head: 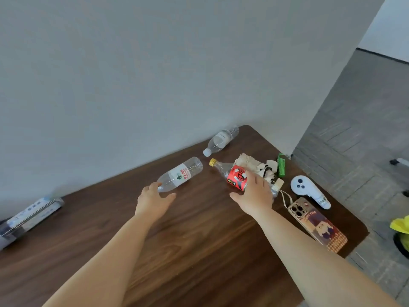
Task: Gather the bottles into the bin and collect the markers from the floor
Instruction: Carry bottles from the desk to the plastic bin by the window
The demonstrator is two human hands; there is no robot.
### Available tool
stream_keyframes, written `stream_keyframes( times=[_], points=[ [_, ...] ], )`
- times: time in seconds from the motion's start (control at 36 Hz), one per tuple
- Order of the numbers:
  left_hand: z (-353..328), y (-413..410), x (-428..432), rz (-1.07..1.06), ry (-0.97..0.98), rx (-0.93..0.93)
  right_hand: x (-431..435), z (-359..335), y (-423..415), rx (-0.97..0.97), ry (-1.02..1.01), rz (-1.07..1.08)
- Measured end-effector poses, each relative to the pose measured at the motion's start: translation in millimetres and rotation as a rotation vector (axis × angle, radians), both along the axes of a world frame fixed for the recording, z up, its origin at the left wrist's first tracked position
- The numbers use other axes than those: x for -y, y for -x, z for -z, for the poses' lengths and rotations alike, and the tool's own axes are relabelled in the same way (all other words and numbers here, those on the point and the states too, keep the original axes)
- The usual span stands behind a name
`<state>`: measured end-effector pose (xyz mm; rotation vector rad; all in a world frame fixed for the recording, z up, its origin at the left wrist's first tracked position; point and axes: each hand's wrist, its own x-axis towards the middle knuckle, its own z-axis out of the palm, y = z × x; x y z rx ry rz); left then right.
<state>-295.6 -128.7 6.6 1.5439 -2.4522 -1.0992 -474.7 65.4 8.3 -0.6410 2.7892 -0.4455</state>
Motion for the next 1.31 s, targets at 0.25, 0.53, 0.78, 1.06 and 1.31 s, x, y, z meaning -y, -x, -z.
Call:
stream_keyframes(
  times=[0.25, 0.53, 0.78, 1.06, 1.31],
  points=[
    [1.4, 54.2, -13.0, -0.135, 0.017, 0.085, 13.0, 28.9, 59.5, -0.077, -0.175, -0.301],
    [9.3, 88.4, 7.1, -0.125, 0.125, 0.223, 46.2, 45.4, 75.9, -0.025, -0.160, -0.436],
    [48.1, 101.7, 32.9, 0.092, 0.192, 0.571, 65.1, 51.0, 83.2, 0.046, -0.141, -0.432],
    [43.8, 39.1, 12.2, -0.132, 0.184, 0.518, 84.7, 34.3, 50.1, 0.260, -0.068, -0.416],
    [-6.7, -117.2, -18.2, -0.525, 0.120, 0.245, 117.1, -4.0, -72.8, 0.384, 0.066, -0.567]
  ],
)
